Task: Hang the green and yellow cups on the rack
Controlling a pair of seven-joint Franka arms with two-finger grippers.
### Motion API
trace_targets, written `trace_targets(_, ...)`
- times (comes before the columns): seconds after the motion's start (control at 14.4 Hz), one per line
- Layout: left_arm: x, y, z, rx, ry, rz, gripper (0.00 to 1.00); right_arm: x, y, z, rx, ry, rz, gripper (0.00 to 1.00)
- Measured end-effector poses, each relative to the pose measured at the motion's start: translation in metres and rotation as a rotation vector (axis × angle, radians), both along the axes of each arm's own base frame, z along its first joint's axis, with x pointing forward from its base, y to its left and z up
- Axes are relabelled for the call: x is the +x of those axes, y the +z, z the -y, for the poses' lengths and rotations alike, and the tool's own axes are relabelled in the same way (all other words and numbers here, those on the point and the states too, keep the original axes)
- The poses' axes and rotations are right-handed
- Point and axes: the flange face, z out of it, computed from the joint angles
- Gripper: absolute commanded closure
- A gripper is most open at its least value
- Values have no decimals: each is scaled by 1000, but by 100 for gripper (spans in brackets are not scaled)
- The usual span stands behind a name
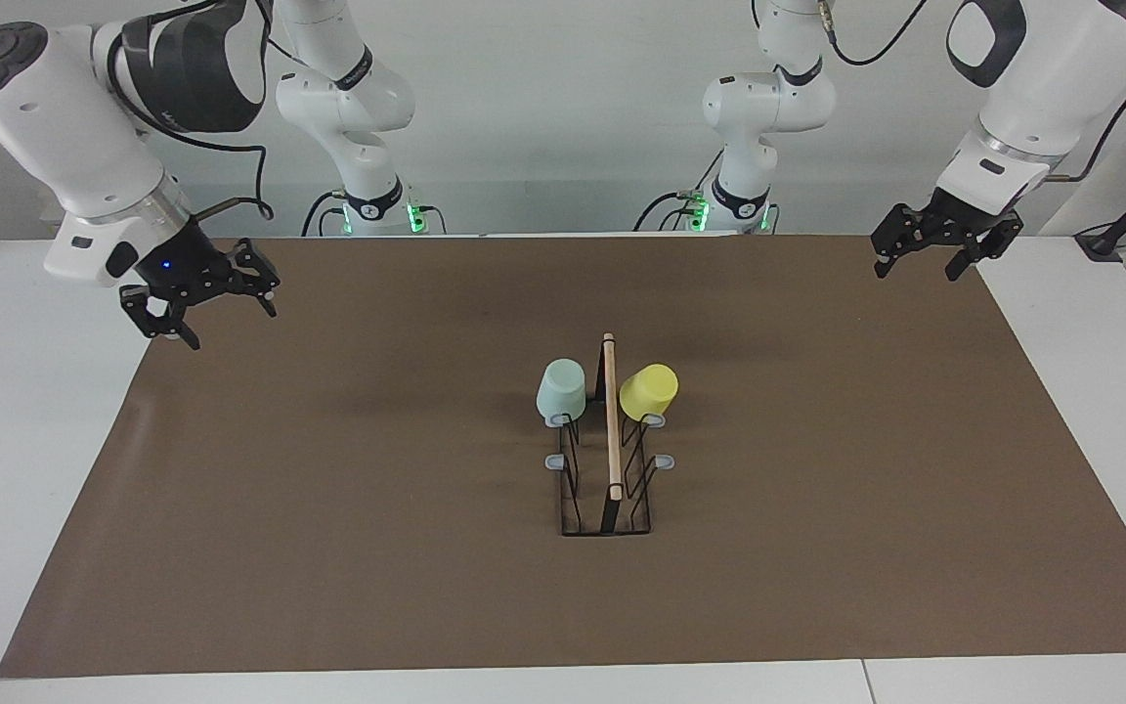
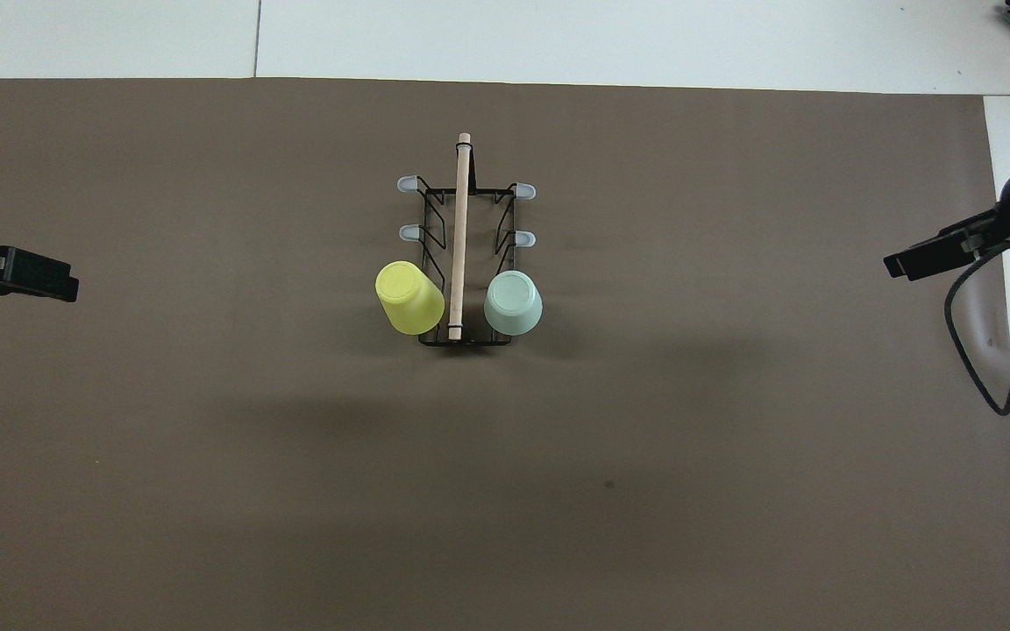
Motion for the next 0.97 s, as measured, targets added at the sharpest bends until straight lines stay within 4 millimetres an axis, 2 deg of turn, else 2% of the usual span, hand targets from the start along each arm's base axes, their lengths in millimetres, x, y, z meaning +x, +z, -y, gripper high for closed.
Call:
trace_targets(0.28, 0, 0, 0, 0, 0, 0, 0, -5, 10, -19, 1, -112, -51, 0)
trace_targets(0.55, 0, -1, -1, 0, 1, -1, 0, -8, 28, -23, 0, -192, -58, 0)
trace_targets(0.97, 0, -1, -1, 0, 1, -1, 0, -8, 30, -33, -1, -202, -60, 0)
